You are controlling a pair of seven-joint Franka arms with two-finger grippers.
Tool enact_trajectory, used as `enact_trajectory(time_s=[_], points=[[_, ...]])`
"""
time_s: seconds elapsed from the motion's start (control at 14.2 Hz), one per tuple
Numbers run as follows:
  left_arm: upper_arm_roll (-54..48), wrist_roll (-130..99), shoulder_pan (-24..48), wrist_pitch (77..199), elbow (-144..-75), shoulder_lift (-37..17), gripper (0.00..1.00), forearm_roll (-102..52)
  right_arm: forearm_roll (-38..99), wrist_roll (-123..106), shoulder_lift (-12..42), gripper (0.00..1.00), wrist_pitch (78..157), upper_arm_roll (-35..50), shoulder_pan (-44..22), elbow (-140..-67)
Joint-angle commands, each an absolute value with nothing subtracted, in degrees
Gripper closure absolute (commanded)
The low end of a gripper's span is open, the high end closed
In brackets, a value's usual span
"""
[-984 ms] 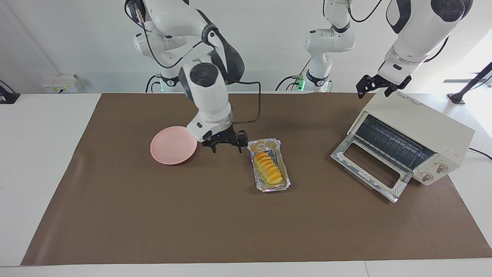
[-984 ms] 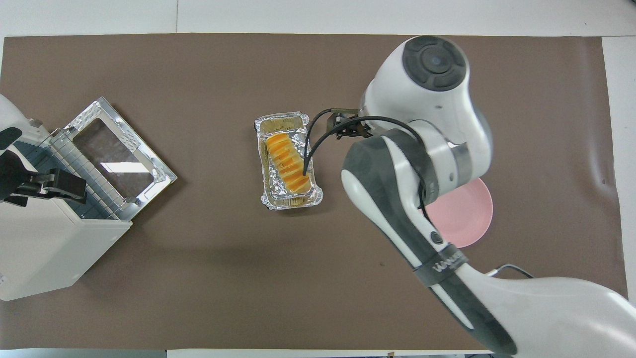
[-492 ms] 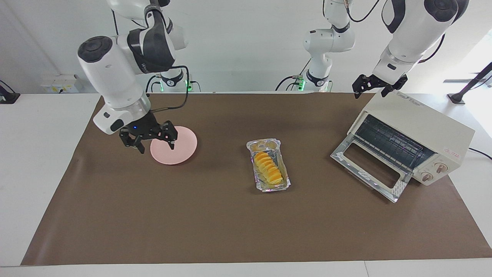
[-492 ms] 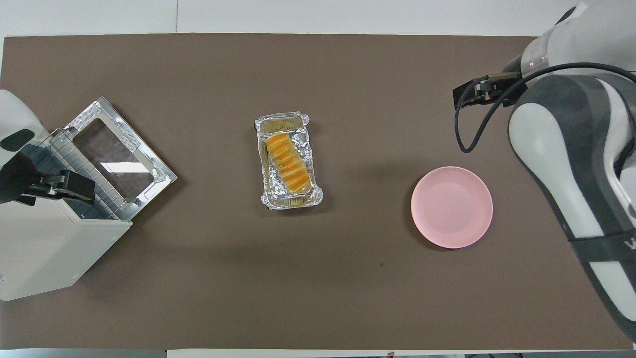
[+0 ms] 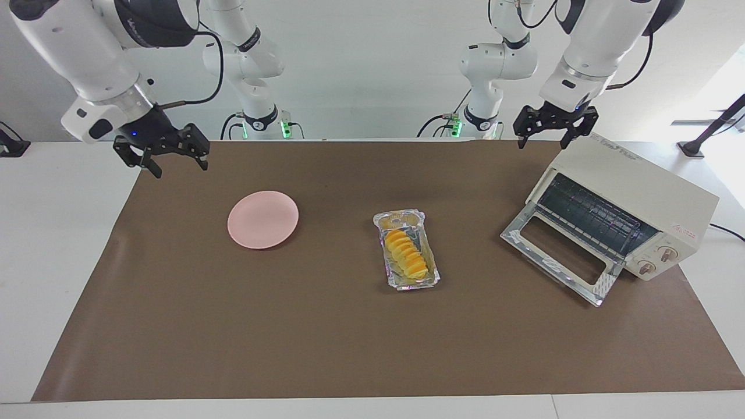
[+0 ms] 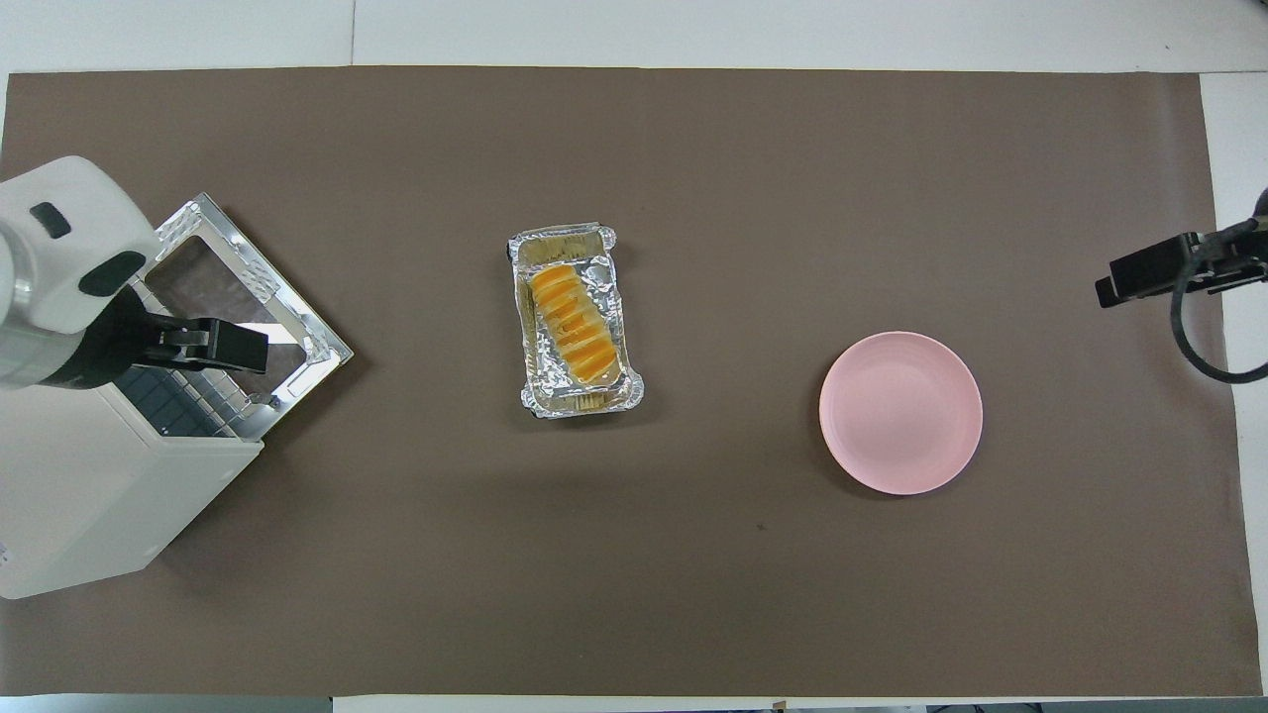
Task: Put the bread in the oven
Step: 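Reach the left gripper to the foil tray and grasp it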
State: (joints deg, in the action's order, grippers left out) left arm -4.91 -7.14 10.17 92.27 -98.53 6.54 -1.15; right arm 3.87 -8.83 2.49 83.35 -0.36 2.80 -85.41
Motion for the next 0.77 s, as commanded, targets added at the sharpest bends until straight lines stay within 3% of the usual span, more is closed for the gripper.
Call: enact_trajectory(time_s=[0.0,0.14,0.21,0.35,0.7], points=[[-4.8,-13.2,17.7,97.8,-96.0,0.9,0.00,-3.2,-0.2,-10.5,0.0,0.00,80.9,0.7,3.5,-87.3],[-4.9,-18.8,22.3,103.2,-94.1,-4.3,0.00,-3.2,-2.4,-13.6,-0.5,0.00,83.5,1.4,3.9,-89.0],[-4.8,-21.6,25.8,105.3,-92.0,-9.6,0.00,-3.2,-2.1,-13.7,-1.0,0.00,87.4,2.7,6.0,-90.4],[-4.5,-28.3,31.1,107.0,-83.1,-19.4,0.00,-2.6,-1.1,-13.4,-1.0,0.00,89.6,5.2,8.5,-90.5],[-4.2,-36.7,36.1,113.5,-80.7,-28.8,0.00,2.1,1.2,-13.3,-1.1,0.00,88.7,5.2,8.8,-90.6]])
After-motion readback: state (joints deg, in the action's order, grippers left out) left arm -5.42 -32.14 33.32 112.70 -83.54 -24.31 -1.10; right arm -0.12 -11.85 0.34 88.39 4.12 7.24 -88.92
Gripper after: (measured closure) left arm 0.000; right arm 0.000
